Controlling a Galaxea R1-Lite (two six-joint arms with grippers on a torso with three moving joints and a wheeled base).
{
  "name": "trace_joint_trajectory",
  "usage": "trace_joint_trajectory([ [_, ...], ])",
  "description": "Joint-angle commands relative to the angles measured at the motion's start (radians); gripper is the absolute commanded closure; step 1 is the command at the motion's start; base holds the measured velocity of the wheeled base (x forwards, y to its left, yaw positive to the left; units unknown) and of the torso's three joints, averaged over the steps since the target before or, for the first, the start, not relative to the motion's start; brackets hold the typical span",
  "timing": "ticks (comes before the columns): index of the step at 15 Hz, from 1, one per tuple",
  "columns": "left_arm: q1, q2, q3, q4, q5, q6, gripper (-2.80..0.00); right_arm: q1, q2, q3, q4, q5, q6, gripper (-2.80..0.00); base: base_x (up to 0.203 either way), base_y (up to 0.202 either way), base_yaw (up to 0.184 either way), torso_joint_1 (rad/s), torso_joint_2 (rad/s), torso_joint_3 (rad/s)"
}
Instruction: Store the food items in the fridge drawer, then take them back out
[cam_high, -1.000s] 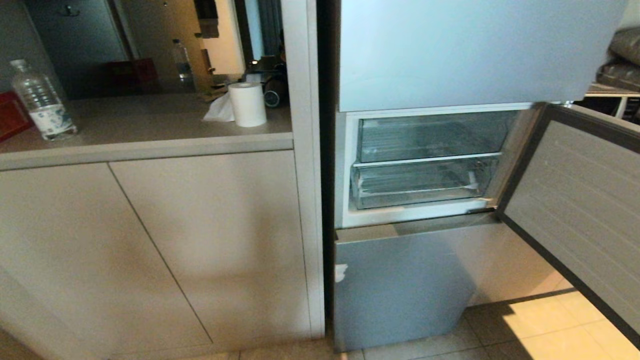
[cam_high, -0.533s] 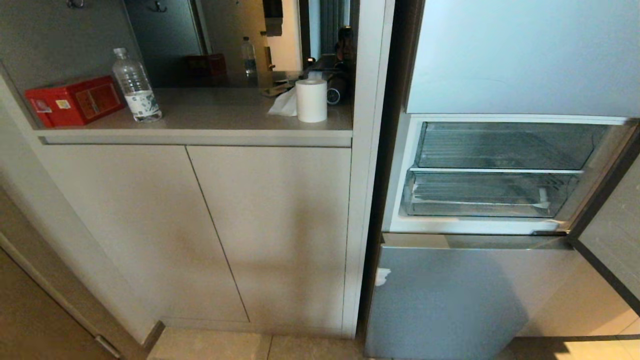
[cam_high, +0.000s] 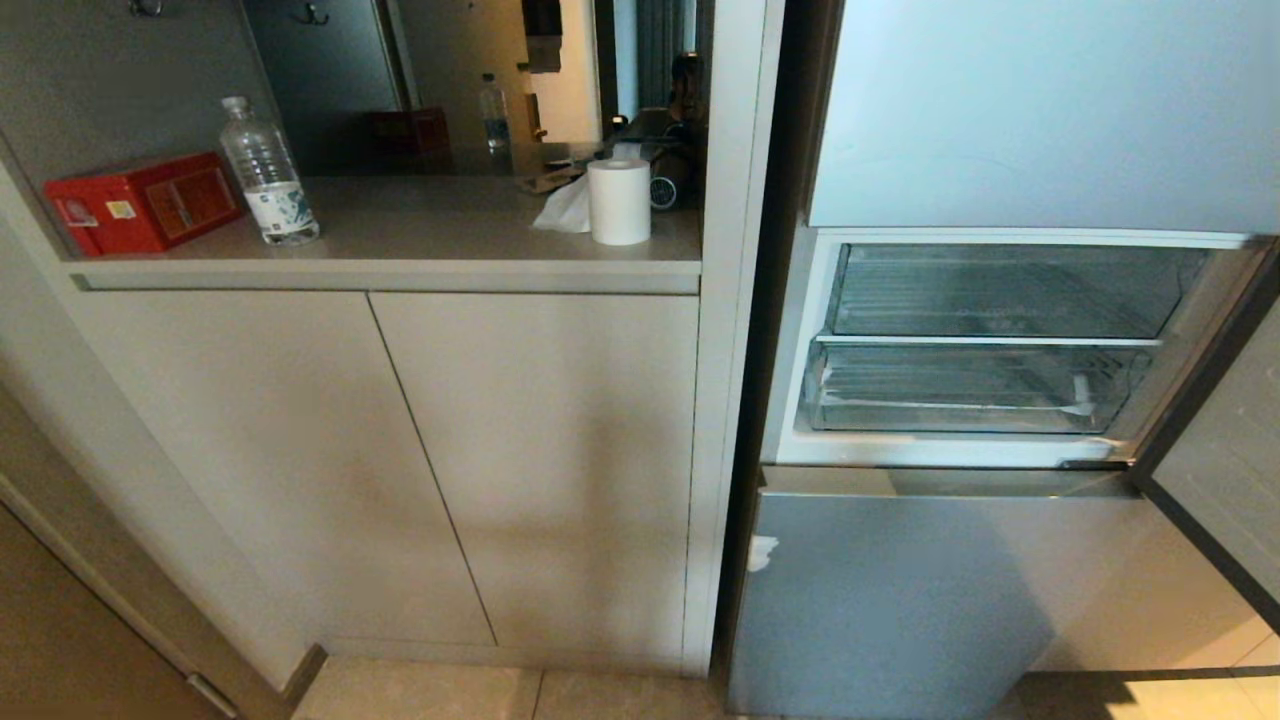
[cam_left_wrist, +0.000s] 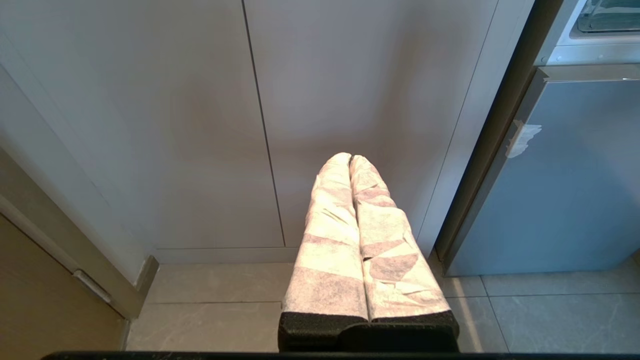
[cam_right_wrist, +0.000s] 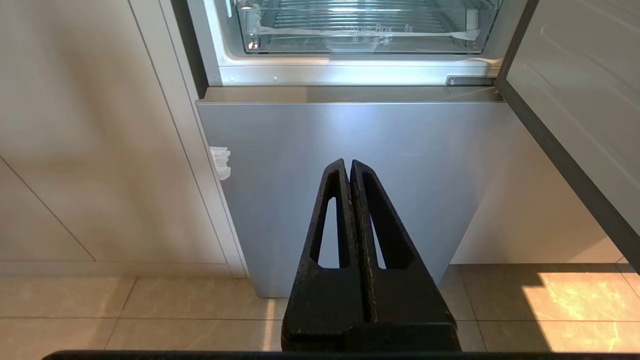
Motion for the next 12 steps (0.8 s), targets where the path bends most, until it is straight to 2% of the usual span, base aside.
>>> trace_joint_trajectory([
  [1, 0.0, 0.0, 0.001, 0.0, 0.0, 0.0, 0.0, 0.0, 0.001, 0.001, 0.0, 0.002, -0.005, 0.0, 0.0, 0.0, 0.0, 0.0, 0.0, 0.0],
  [3, 0.0, 0.0, 0.0, 0.0, 0.0, 0.0, 0.0, 0.0, 0.001, 0.002, 0.0, 0.004, -0.024, 0.0, 0.0, 0.0, 0.0, 0.0, 0.0, 0.0],
  [4, 0.0, 0.0, 0.001, 0.0, 0.0, 0.001, 0.0, 0.0, 0.003, -0.006, 0.0, 0.018, -0.06, 0.0, 0.0, 0.0, 0.0, 0.0, 0.0, 0.0],
  [6, 0.0, 0.0, 0.0, 0.0, 0.0, 0.0, 0.0, 0.002, 0.086, -0.068, 0.009, 0.052, -0.062, 0.0, 0.0, 0.0, 0.0, 0.0, 0.0, 0.0],
  [11, 0.0, 0.0, -0.001, 0.0, 0.0, 0.0, 0.0, 0.005, 0.616, -0.313, -0.017, 0.142, -0.027, 0.0, 0.0, 0.0, 0.0, 0.0, 0.0, 0.0],
  [12, 0.0, 0.0, -0.001, 0.0, 0.0, 0.001, 0.0, 0.007, 0.761, -0.356, -0.051, 0.167, -0.018, -2.8, 0.0, 0.0, 0.0, 0.0, 0.0, 0.0],
])
